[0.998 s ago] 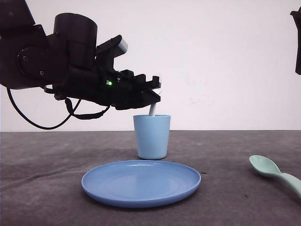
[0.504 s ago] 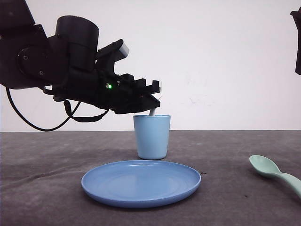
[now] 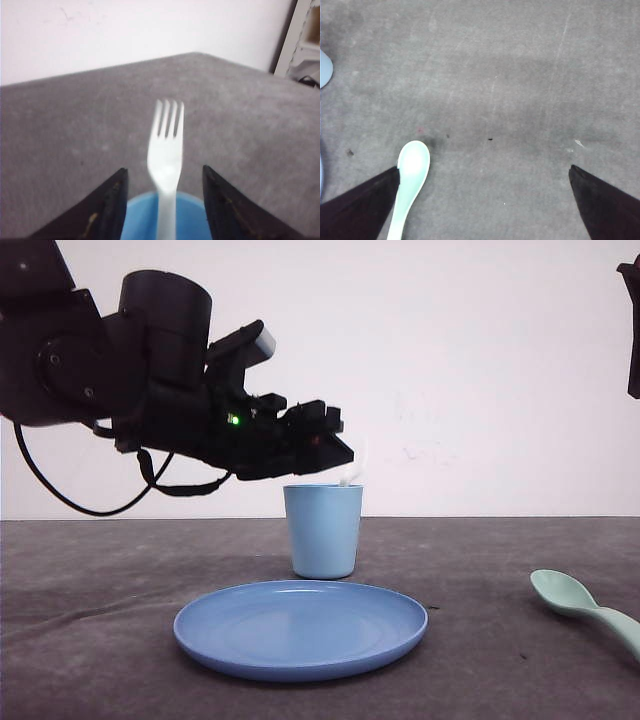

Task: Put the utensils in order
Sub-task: 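Lower the fork into the cup, open the left gripper, withdraw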

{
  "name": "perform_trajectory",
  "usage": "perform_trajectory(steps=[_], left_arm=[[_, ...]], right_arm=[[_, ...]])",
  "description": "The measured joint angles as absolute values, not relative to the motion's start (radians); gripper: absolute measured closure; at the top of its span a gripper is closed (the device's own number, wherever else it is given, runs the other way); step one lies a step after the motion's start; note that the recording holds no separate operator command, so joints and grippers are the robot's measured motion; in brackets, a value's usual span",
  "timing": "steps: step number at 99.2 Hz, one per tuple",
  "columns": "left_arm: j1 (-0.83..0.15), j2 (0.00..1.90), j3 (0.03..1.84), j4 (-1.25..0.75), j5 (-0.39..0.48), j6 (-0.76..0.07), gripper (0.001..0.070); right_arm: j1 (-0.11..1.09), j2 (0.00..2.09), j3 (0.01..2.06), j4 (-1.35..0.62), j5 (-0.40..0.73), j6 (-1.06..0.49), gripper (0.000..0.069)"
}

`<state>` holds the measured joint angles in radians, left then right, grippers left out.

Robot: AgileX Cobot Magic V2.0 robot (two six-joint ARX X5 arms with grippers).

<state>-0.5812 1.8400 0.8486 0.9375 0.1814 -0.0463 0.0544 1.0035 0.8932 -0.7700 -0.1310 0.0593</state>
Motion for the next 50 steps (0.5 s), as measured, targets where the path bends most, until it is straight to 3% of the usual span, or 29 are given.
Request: perform_trajectory(steps=[20,50], left_arm=[[-0.578,1.629,0.849,0.82,0.182,-0.082,0.0429],[-0.461,1.243,0.849,0.313,0.175,-0.091,0.0429]], right_arm=[[0.057,1.003,0.893,-0.782,-0.158,0.062,0.001],[0.152,1.003,0.893,-0.821,-0.161,0.131,0.001]])
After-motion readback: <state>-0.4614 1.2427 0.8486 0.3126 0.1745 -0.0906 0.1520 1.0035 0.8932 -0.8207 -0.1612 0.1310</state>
